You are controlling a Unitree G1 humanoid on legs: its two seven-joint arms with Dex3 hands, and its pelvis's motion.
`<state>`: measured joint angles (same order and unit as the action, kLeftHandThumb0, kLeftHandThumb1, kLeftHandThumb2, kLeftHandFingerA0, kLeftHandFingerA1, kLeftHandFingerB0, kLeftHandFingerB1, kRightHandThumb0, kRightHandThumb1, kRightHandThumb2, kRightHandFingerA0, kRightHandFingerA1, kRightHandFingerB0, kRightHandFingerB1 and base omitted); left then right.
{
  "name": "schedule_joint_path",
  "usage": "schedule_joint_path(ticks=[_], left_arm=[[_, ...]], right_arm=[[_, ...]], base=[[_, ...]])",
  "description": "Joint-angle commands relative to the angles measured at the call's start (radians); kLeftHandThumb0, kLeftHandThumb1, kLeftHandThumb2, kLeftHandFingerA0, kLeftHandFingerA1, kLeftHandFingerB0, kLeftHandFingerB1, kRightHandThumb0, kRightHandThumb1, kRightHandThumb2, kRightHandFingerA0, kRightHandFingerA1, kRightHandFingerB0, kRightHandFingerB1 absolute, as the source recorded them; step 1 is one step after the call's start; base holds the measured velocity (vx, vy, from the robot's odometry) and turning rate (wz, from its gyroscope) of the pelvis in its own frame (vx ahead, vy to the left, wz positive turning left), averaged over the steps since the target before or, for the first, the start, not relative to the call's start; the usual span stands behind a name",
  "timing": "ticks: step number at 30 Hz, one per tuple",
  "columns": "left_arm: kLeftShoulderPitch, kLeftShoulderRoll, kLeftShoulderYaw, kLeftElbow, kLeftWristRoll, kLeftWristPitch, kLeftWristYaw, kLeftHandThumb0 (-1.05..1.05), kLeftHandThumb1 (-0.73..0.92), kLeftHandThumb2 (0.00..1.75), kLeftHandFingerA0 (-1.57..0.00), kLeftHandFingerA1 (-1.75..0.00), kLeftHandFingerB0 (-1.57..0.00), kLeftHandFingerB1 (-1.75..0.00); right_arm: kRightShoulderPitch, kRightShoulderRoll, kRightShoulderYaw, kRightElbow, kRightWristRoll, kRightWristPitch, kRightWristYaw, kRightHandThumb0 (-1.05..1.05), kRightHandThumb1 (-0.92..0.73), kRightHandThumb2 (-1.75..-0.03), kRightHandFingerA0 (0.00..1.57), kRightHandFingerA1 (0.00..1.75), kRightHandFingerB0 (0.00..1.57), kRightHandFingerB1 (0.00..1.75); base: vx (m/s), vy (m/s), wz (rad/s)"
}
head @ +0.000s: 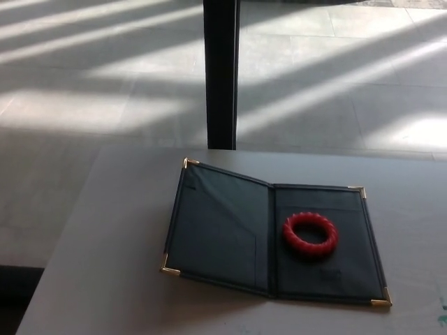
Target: There is a diary kept infront of the robot and the robot uses its right hand to grab its cover and puses it to the left to open it.
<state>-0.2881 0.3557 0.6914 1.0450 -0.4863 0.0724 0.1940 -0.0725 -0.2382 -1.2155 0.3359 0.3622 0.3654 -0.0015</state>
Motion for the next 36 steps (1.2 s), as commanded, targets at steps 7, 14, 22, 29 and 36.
schedule_joint_path(ticks=[7, 14, 22, 29, 36], left_arm=[[0.026, 0.008, -0.048, 0.041, 0.039, -0.054, -0.013, -0.84, 0.92, 1.03, -0.36, -1.26, -0.30, -0.98], [0.056, 0.005, -0.051, 0.028, 0.022, -0.057, -0.041, -0.90, 0.92, 1.13, -0.34, -0.95, -0.30, -0.82], [0.048, 0.019, -0.061, 0.060, 0.043, -0.060, 0.006, -0.81, 0.92, 1.02, -0.34, -1.11, -0.28, -0.84], [0.083, 0.009, -0.059, 0.054, 0.039, -0.078, 0.014, -0.81, 0.92, 1.05, -0.38, -1.09, -0.34, -0.96], [0.155, 0.011, -0.064, 0.019, 0.046, -0.076, -0.009, -0.83, 0.92, 1.04, -0.41, -1.10, -0.34, -0.90]], right_arm=[[0.069, 0.032, 0.132, -0.006, 0.100, -0.042, 0.009, -0.77, -0.92, -0.79, 0.73, 1.15, 0.53, 0.95], [0.081, 0.029, 0.164, -0.034, 0.131, -0.026, -0.045, -0.75, -0.92, -0.78, 0.75, 1.12, 0.57, 0.95], [0.125, 0.037, 0.188, -0.074, 0.165, -0.028, -0.060, -0.75, -0.73, -1.17, 0.78, 1.06, 0.60, 0.91], [0.113, 0.011, 0.220, -0.019, 0.163, -0.045, -0.062, -0.77, -0.92, -0.78, 0.77, 1.17, 0.56, 0.99], [0.197, 0.039, 0.235, -0.046, 0.183, -0.047, -0.049, -0.73, -0.73, -1.17, 0.78, 1.06, 0.61, 0.91]], base=[[0.00, 0.000, 0.00], [0.00, 0.000, 0.00], [0.00, 0.000, 0.00], [0.00, 0.000, 0.00], [0.00, 0.000, 0.00]])
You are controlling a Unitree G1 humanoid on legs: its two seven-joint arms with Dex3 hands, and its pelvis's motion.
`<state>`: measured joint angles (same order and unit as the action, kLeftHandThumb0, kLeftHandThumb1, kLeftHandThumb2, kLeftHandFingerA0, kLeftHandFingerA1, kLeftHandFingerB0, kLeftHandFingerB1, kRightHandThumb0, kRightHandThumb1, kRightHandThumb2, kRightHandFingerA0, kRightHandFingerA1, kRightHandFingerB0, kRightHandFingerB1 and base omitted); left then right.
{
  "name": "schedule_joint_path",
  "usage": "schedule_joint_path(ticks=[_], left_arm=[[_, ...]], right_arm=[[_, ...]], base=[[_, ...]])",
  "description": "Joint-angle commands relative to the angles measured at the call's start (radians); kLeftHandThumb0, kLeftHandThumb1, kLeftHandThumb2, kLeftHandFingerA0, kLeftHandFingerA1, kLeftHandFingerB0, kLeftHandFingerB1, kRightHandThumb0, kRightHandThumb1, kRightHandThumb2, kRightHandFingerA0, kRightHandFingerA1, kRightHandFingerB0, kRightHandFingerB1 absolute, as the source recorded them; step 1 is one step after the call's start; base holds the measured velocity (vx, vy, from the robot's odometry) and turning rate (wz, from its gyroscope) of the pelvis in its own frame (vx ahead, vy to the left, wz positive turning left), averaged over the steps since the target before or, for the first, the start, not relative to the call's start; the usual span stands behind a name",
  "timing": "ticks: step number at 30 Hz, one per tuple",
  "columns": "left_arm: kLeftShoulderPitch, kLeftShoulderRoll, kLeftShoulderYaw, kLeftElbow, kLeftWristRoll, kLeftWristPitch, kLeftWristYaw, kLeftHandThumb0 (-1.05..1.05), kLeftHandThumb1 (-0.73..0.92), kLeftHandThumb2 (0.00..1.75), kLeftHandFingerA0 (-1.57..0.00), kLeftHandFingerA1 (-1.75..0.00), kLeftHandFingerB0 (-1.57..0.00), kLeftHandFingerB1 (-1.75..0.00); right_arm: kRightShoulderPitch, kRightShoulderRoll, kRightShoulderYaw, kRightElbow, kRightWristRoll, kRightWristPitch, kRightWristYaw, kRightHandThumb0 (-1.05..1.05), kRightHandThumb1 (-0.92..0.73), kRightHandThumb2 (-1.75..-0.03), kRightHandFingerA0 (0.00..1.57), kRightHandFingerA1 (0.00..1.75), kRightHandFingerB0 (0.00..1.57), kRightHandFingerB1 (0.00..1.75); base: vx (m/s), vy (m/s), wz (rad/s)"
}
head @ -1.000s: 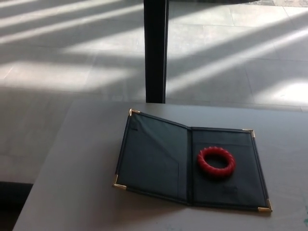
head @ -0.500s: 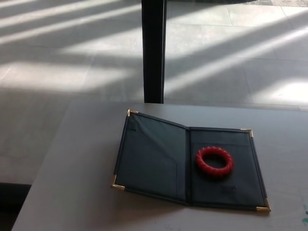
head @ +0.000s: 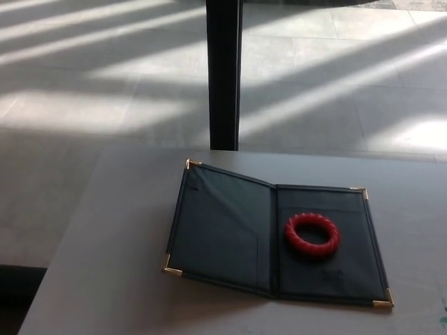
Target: There is a diary kept infront of the robot and the robot uses its right hand to grab its cover and puses it to the left to open it.
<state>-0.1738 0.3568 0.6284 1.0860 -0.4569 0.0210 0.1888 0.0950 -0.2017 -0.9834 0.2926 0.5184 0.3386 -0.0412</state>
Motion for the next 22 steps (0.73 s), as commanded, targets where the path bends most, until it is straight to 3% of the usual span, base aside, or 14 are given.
schedule_joint_path(ticks=[1, 4, 6, 7, 8, 9, 10, 11, 15, 16, 17, 19, 20, 22], left_arm=[[0.046, 0.005, 0.003, -0.038, 0.012, -0.022, -0.002, -0.83, 0.92, 1.06, -0.47, -1.03, -0.39, -0.86], [0.037, 0.004, 0.020, -0.031, 0.000, -0.013, 0.018, -0.86, 0.90, 1.14, -0.47, -0.97, -0.47, -0.91], [0.056, 0.006, 0.025, -0.028, -0.003, -0.018, -0.010, -0.83, 0.92, 1.04, -0.43, -1.00, -0.37, -0.83], [0.063, 0.005, 0.030, -0.029, -0.007, -0.020, -0.020, -0.87, 0.91, 1.14, -0.42, -0.96, -0.41, -0.86], [0.064, 0.004, 0.035, -0.030, -0.010, -0.020, -0.025, -0.88, 0.91, 1.14, -0.42, -0.97, -0.40, -0.85], [0.062, 0.003, 0.037, -0.028, -0.011, -0.020, -0.023, -0.88, 0.91, 1.14, -0.42, -0.97, -0.40, -0.85], [0.062, 0.006, 0.032, -0.019, -0.003, -0.027, -0.032, -0.82, 0.92, 1.03, -0.34, -1.13, -0.29, -0.88], [0.058, 0.008, 0.030, -0.016, 0.004, -0.023, -0.016, -0.83, 0.92, 1.04, -0.45, -1.00, -0.38, -0.84], [0.058, 0.010, 0.031, -0.013, 0.005, -0.024, -0.019, -0.83, 0.92, 1.05, -0.45, -0.99, -0.37, -0.82], [0.043, 0.008, 0.026, -0.019, 0.008, -0.019, -0.008, -0.83, 0.92, 1.04, -0.39, -1.12, -0.33, -0.90], [0.040, 0.008, 0.022, -0.020, 0.014, -0.013, 0.004, -0.82, 0.92, 1.00, -0.44, -0.99, -0.39, -0.85], [0.039, 0.009, 0.022, -0.021, 0.015, -0.009, 0.011, -0.83, 0.92, 1.02, -0.42, -1.09, -0.33, -0.88], [0.038, 0.009, 0.025, -0.017, 0.011, -0.010, 0.004, -0.86, 0.92, 1.17, -0.46, -0.96, -0.39, -0.82], [0.038, 0.008, 0.026, -0.018, 0.010, -0.011, 0.003, -0.88, 0.92, 1.16, -0.45, -0.97, -0.41, -0.84]], right_arm=[[0.032, 0.002, 0.007, 0.005, 0.028, -0.025, -0.002, -0.78, -0.92, -0.78, 0.73, 1.17, 0.61, 1.01], [0.057, -0.009, 0.045, 0.016, 0.008, -0.033, 0.038, -0.72, -0.92, -0.84, 0.68, 1.13, 0.48, 0.94], [0.061, -0.008, 0.052, 0.021, 0.010, -0.037, 0.028, -0.72, -0.92, -0.81, 0.76, 1.12, 0.52, 0.91], [0.067, -0.007, 0.055, 0.018, 0.011, -0.034, 0.026, -0.72, -0.92, -0.81, 0.75, 1.10, 0.53, 0.91], [0.074, -0.004, 0.059, 0.001, 0.016, -0.026, 0.020, -0.72, -0.74, -1.18, 0.74, 1.00, 0.59, 0.88], [0.078, -0.002, 0.060, -0.010, 0.021, -0.019, 0.016, -0.72, -0.74, -1.18, 0.74, 1.00, 0.59, 0.88], [0.084, -0.002, 0.064, -0.019, 0.025, -0.010, 0.015, -0.74, -0.75, -1.18, 0.72, 1.01, 0.56, 0.87], [0.073, -0.008, 0.052, 0.001, 0.040, -0.004, 0.006, -0.74, -0.92, -0.83, 0.72, 1.14, 0.54, 0.95], [0.070, -0.011, 0.049, 0.008, 0.049, -0.002, -0.003, -0.73, -0.92, -0.83, 0.68, 1.13, 0.51, 0.94], [0.077, -0.009, 0.041, 0.009, 0.055, -0.002, -0.009, -0.72, -0.92, -0.84, 0.68, 1.13, 0.53, 0.95], [0.072, -0.013, 0.042, 0.015, 0.054, -0.001, -0.016, -0.72, -0.92, -0.83, 0.69, 1.13, 0.55, 0.95], [0.069, -0.012, 0.041, 0.016, 0.059, -0.004, -0.019, -0.73, -0.92, -0.82, 0.70, 1.15, 0.56, 0.96], [0.072, -0.008, 0.041, 0.004, 0.062, -0.003, -0.023, -0.74, -0.92, -0.82, 0.68, 1.20, 0.53, 1.01], [0.073, -0.010, 0.043, 0.007, 0.063, -0.002, -0.023, -0.74, -0.92, -0.83, 0.66, 1.18, 0.51, 0.99]], base=[[0.00, 0.000, 0.00], [0.00, 0.000, 0.00], [0.00, 0.000, 0.00], [0.00, 0.000, 0.00], [0.00, 0.000, 0.00], [0.00, 0.000, 0.00], [0.00, 0.000, 0.00], [0.00, 0.000, 0.00], [0.00, 0.000, 0.00], [0.00, 0.000, 0.00], [0.00, 0.000, 0.00], [0.00, 0.000, 0.00], [0.00, 0.000, 0.00], [0.00, 0.000, 0.00]])
